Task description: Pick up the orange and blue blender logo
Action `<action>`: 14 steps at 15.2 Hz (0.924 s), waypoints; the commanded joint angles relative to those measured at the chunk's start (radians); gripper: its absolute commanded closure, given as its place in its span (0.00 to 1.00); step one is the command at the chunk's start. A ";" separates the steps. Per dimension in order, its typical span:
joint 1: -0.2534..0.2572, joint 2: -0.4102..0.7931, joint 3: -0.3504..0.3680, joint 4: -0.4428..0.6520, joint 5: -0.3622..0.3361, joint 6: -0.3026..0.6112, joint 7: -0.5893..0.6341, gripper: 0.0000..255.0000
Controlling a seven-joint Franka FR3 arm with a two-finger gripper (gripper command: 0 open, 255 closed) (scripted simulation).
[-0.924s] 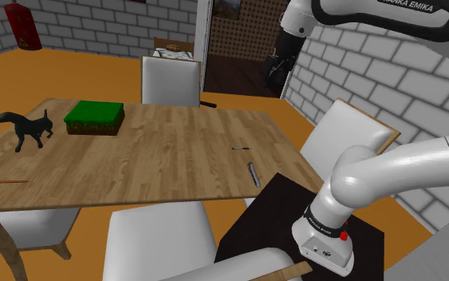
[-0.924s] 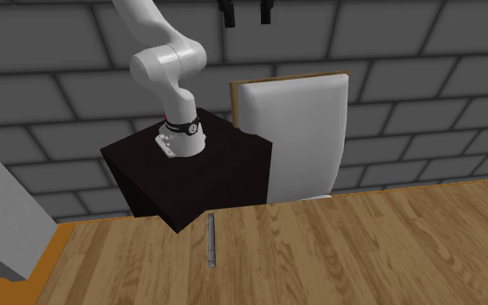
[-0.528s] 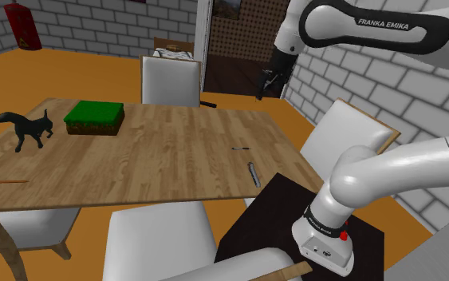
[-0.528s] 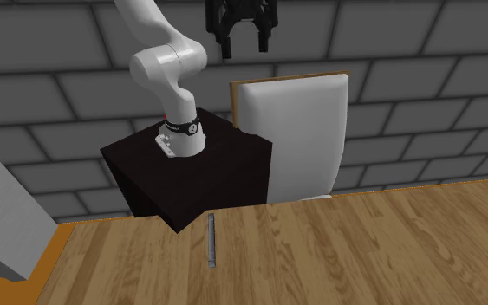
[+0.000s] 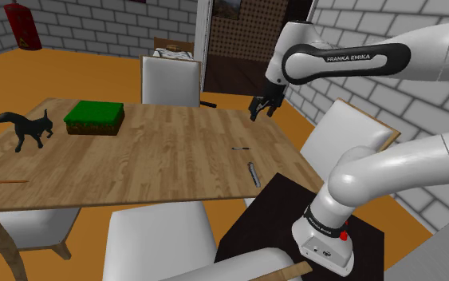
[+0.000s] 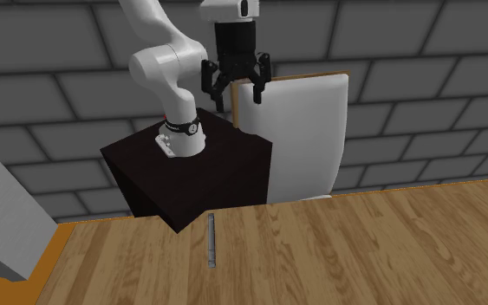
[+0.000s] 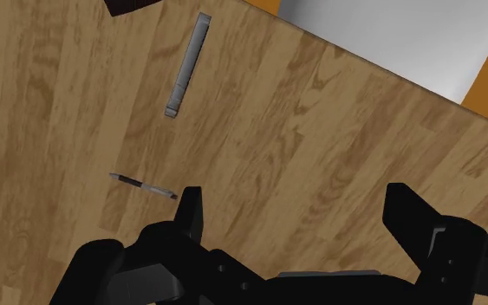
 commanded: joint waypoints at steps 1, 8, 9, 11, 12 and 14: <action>-0.019 0.029 -0.016 -0.039 -0.011 0.066 0.009 0.00; -0.079 0.191 -0.056 -0.153 -0.043 0.325 0.058 0.00; -0.087 0.221 -0.062 -0.164 -0.047 0.365 0.065 0.00; -0.104 0.288 -0.073 -0.183 -0.056 0.446 0.080 0.00; -0.112 0.325 -0.079 -0.190 -0.060 0.487 0.087 0.00; -0.128 0.403 -0.090 -0.199 -0.067 0.570 0.101 0.00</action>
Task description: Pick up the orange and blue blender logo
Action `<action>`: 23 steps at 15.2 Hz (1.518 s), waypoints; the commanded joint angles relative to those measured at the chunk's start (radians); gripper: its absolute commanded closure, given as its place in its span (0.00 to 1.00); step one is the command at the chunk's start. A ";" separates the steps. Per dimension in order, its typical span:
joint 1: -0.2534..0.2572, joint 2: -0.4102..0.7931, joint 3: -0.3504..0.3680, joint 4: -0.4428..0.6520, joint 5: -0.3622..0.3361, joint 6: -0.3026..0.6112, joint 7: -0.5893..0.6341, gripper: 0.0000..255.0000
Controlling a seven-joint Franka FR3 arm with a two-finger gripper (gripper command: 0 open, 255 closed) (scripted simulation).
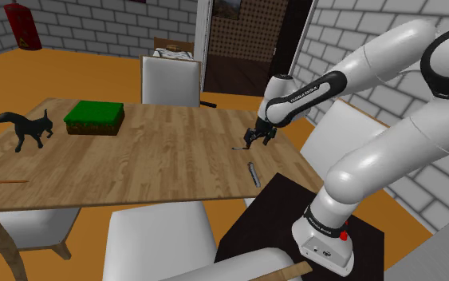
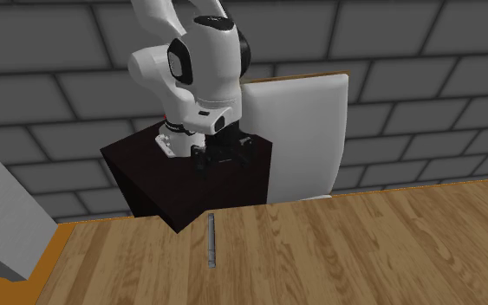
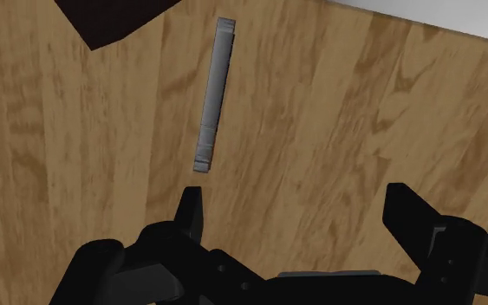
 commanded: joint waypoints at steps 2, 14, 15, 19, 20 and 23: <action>-0.024 0.129 -0.021 -0.008 -0.010 0.132 0.018 0.00; -0.127 0.663 -0.006 0.078 0.118 0.550 -0.007 0.00; -0.133 0.682 -0.001 0.083 0.120 0.565 -0.008 0.00; -0.149 0.762 0.018 0.106 0.125 0.621 -0.008 0.00; -0.153 0.781 0.022 0.112 0.126 0.635 -0.008 0.00; -0.158 0.812 0.027 0.123 0.126 0.656 -0.007 0.00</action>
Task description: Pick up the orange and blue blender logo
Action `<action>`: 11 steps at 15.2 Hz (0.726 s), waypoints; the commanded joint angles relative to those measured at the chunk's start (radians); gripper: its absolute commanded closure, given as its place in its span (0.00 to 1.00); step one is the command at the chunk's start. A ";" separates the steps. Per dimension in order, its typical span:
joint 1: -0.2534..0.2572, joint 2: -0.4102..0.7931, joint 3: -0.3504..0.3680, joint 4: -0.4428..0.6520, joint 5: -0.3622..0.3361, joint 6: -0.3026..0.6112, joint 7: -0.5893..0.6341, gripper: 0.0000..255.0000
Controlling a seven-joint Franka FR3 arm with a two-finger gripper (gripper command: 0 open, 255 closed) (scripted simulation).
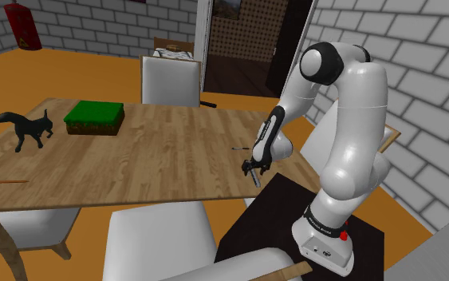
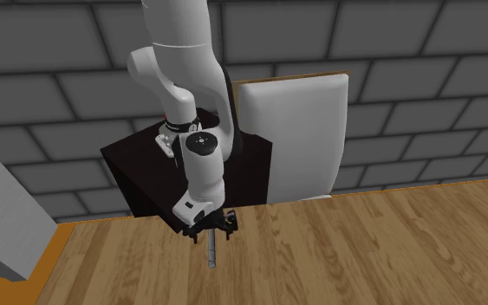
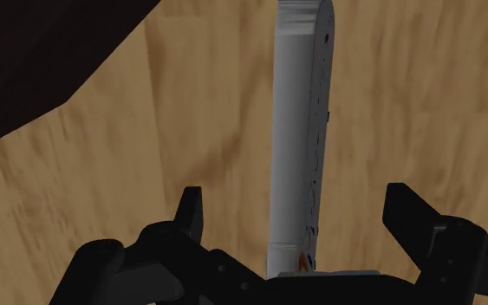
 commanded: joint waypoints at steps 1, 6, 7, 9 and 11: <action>-0.001 0.008 0.001 0.003 0.000 0.006 0.000 1.00; -0.001 0.003 0.001 -0.002 0.000 0.006 0.000 1.00; -0.001 0.005 0.001 -0.002 0.000 0.007 0.000 1.00; 0.000 0.001 0.001 -0.001 0.000 0.003 0.000 1.00; 0.000 -0.012 -0.002 -0.003 -0.001 -0.008 -0.001 1.00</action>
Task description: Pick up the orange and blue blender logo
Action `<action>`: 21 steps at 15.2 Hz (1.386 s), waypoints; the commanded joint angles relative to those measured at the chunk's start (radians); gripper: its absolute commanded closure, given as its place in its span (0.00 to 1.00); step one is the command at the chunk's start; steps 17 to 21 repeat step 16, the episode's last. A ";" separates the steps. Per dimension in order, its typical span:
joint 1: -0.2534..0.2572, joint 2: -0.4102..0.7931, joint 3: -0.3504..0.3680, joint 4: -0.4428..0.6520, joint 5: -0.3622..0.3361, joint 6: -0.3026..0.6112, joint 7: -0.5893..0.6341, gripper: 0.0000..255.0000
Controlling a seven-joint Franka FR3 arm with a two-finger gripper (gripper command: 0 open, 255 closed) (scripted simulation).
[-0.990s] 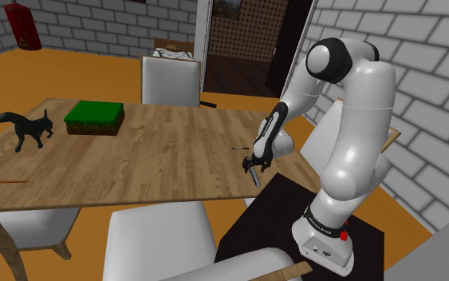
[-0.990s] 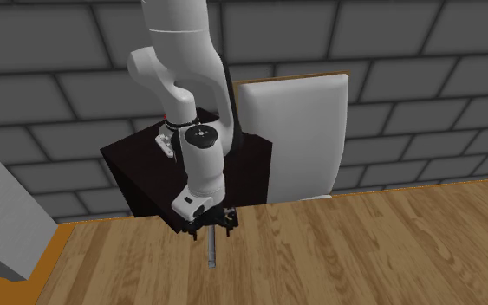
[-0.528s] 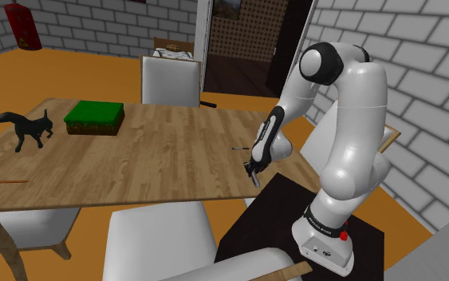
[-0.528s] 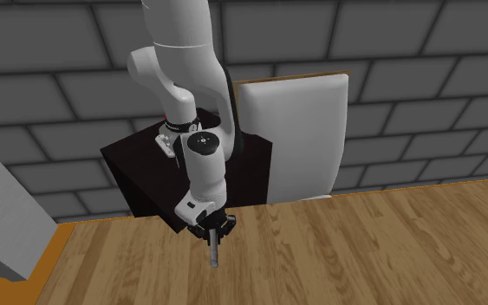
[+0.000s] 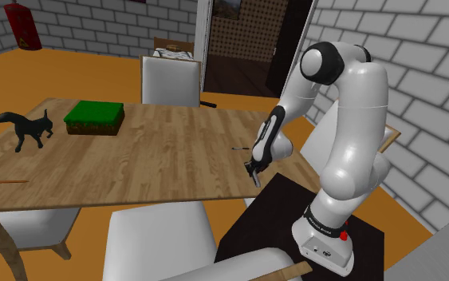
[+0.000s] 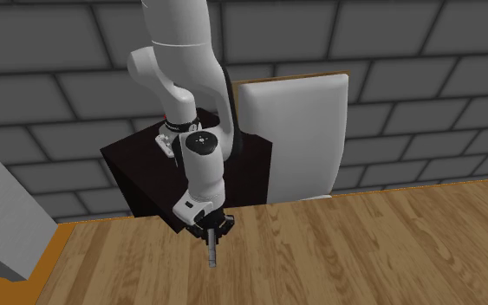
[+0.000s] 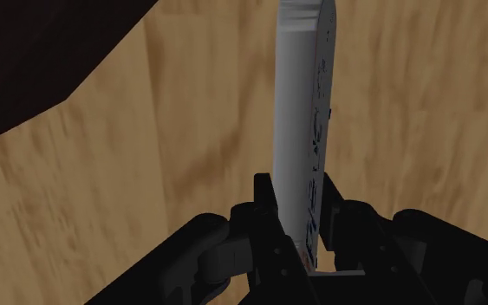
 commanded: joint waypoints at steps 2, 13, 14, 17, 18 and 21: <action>0.007 -0.046 -0.010 -0.015 -0.001 -0.033 -0.001 1.00; 0.064 -0.263 -0.077 -0.065 -0.036 -0.200 0.015 1.00; 0.068 -0.283 -0.083 -0.068 -0.043 -0.216 0.019 1.00; 0.068 -0.286 -0.084 -0.069 -0.045 -0.219 0.020 1.00; 0.068 -0.286 -0.084 -0.069 -0.045 -0.219 0.020 1.00; 0.068 -0.286 -0.084 -0.069 -0.045 -0.219 0.020 1.00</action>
